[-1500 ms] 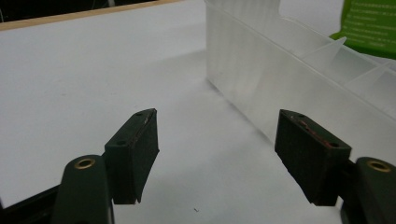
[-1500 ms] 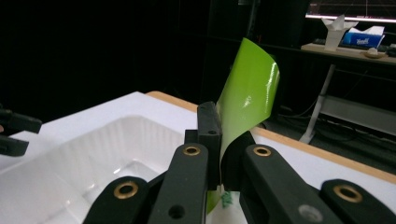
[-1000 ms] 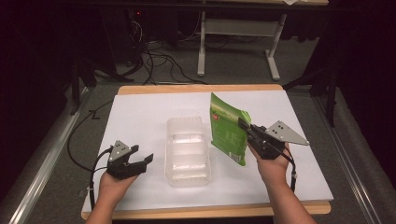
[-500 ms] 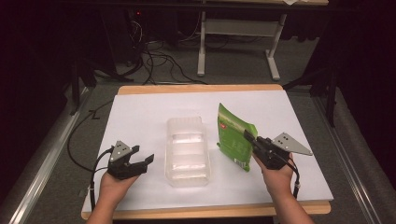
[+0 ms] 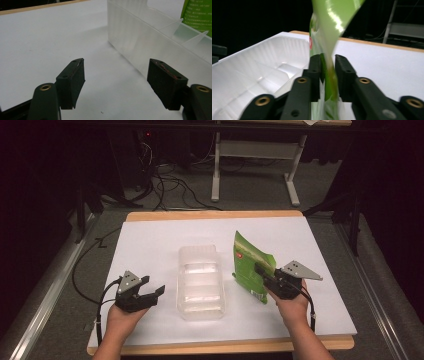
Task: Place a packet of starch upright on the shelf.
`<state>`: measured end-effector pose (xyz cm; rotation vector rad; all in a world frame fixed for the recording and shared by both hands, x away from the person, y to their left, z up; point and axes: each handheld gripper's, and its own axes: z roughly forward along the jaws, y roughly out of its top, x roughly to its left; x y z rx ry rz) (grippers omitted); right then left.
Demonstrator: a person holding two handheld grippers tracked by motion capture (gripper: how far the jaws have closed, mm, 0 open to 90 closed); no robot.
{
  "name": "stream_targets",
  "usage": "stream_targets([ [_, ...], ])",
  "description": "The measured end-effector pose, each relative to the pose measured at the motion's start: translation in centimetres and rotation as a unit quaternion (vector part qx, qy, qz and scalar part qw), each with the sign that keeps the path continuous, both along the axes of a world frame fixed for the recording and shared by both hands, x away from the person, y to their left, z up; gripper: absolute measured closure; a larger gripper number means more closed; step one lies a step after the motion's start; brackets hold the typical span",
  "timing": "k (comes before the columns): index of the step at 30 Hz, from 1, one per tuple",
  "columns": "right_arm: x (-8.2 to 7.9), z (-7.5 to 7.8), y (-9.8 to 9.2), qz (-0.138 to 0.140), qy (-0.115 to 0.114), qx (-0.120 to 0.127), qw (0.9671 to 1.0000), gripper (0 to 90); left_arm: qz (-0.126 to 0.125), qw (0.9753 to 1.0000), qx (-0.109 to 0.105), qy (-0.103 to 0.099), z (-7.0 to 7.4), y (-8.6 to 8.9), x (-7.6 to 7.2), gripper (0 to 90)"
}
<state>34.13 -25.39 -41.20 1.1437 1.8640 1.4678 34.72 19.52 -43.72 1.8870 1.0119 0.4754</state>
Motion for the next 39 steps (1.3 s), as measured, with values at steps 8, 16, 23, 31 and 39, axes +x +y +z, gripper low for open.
stream_targets([
  [8, 0.2, 0.1, -0.1, -0.002, 0.008, -0.011, 0.9999, 87.5, 0.001, 1.0000, -0.001, -0.001, 0.1, 0.1, 0.0, 30.8],
  [16, -0.3, 1.5, 0.1, 0.014, -0.013, -0.013, 0.9997, 87.9, 0.001, 1.0000, -0.002, -0.002, 0.1, 0.2, 0.0, 30.8],
  [23, -1.3, 3.5, 0.1, 0.038, -0.045, 0.006, 0.9983, 87.9, 0.005, 1.0000, -0.004, -0.003, 0.1, 0.4, 0.0, 30.7],
  [31, -1.5, 5.3, 1.5, 0.083, -0.059, 0.029, 0.9944, 88.0, 0.006, 1.0000, -0.005, -0.004, 0.2, 0.6, 0.0, 30.6],
  [39, -0.6, 6.1, 4.4, 0.143, -0.057, 0.035, 0.9874, 88.0, 0.007, 0.9999, -0.007, -0.003, 0.2, 0.6, 0.0, 30.6],
])
